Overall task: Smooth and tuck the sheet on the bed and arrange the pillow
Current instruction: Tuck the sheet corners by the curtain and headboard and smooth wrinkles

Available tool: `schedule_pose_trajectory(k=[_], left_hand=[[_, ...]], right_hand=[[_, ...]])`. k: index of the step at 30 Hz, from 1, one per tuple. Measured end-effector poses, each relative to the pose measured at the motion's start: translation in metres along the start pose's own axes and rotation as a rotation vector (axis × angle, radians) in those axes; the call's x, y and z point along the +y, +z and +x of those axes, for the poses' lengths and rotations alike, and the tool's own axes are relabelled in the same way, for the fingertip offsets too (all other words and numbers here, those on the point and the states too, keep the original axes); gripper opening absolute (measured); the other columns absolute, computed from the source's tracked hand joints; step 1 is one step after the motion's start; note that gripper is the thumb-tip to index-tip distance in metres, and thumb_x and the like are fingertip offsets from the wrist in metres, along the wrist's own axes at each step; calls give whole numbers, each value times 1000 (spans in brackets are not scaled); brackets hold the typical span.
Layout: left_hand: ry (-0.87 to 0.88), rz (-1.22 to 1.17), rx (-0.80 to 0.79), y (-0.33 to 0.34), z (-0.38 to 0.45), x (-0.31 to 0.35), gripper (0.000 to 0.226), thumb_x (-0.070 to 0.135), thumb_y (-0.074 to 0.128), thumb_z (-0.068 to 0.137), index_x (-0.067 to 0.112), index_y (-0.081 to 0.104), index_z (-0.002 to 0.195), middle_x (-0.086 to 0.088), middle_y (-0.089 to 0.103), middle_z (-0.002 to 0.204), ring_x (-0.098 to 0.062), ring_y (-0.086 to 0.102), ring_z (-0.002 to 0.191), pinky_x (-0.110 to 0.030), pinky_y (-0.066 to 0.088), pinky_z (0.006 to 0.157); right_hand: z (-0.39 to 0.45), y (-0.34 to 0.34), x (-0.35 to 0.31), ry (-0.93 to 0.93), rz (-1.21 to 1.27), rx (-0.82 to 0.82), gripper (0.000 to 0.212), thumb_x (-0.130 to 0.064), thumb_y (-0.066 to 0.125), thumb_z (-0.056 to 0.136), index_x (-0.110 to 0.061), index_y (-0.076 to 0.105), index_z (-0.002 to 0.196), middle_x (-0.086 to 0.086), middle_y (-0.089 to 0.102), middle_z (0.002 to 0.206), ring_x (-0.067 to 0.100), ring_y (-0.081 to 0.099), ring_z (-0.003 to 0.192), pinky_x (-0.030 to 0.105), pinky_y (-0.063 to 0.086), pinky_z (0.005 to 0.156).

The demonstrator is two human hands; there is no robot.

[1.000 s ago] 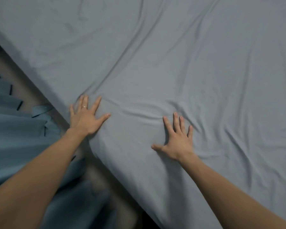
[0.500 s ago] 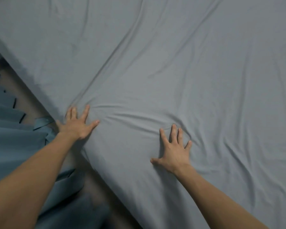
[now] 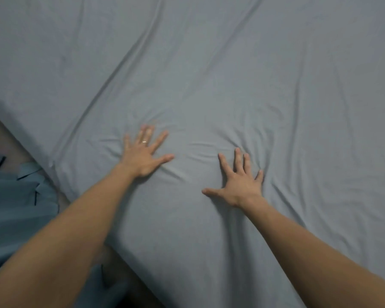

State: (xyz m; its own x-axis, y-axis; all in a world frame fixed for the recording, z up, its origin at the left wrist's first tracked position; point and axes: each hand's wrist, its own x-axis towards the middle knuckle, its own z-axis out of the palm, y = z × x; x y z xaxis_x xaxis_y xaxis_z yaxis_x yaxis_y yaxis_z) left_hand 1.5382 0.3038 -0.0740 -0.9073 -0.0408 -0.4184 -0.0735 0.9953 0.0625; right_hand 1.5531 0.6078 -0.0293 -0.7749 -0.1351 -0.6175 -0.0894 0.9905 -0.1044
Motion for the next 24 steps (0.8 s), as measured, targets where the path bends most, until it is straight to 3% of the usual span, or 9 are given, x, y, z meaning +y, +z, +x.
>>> schedule_pose_trajectory(k=[3, 7, 10, 13, 15, 18, 21, 24], left_hand=[[-216, -50, -27, 4, -29, -52, 76, 96, 2, 68, 66, -31, 129, 5, -14, 163, -13, -24, 147, -60, -6, 116], [-285, -73, -147, -3, -46, -67, 80, 94, 8, 70, 63, -29, 134, -1, -17, 163, -18, -24, 147, -64, -4, 115], [-210, -81, -97, -22, -39, -67, 82, 83, 29, 81, 51, -2, 150, -10, 1, 164, -27, -4, 151, -56, 8, 117], [-30, 28, 72, -45, -23, -93, 79, 69, 45, 86, 31, 25, 151, -14, 29, 155, -30, 22, 144, -41, 21, 117], [0, 81, 100, -61, -3, -128, 85, 67, 49, 84, 28, 19, 154, -12, 25, 158, -28, 17, 147, -42, 15, 118], [-70, 28, 28, -80, 38, -197, 96, 73, 46, 82, 33, -2, 155, -7, 4, 164, -25, -1, 151, -49, 6, 120], [-84, -25, -43, -90, 82, -283, 95, 85, 29, 77, 41, -10, 152, 1, -6, 165, -18, -12, 151, -57, 2, 118], [0, 2, -14, -90, 102, -344, 82, 92, 9, 73, 58, -23, 140, 4, -9, 164, -12, -19, 148, -64, 1, 115]], right_hand=[[-1, -7, 0, 47, 12, -27, 124, -91, 55, 61, -47, -17, 153, 5, -33, 162, 28, -25, 151, 72, 6, 114], [1, -18, -36, 19, 25, -16, 128, -80, 66, 64, -33, -7, 158, 15, -22, 165, 32, -19, 153, 65, 4, 119], [7, -26, -79, -204, -14, 52, 121, -72, 68, 70, -31, -1, 160, 11, -17, 167, 25, -15, 154, 48, -1, 124], [28, -42, -145, -340, 24, 64, 113, -63, 72, 74, -26, 8, 160, 8, -10, 168, 24, -7, 155, 43, 5, 126], [52, -56, -199, -377, 52, 79, 111, -60, 74, 75, -25, 11, 160, 7, -5, 169, 24, -3, 156, 44, 11, 125], [93, -73, -280, -434, 82, 122, 109, -58, 74, 77, -27, 10, 160, 7, -5, 169, 24, -2, 156, 41, 10, 125], [145, -86, -372, -533, 52, 168, 110, -58, 74, 76, -25, 11, 159, 9, -5, 169, 24, -3, 156, 38, 4, 124], [183, -94, -441, -600, -5, 146, 114, -62, 73, 74, -28, 7, 160, 8, -6, 169, 25, -4, 155, 39, 2, 125]])
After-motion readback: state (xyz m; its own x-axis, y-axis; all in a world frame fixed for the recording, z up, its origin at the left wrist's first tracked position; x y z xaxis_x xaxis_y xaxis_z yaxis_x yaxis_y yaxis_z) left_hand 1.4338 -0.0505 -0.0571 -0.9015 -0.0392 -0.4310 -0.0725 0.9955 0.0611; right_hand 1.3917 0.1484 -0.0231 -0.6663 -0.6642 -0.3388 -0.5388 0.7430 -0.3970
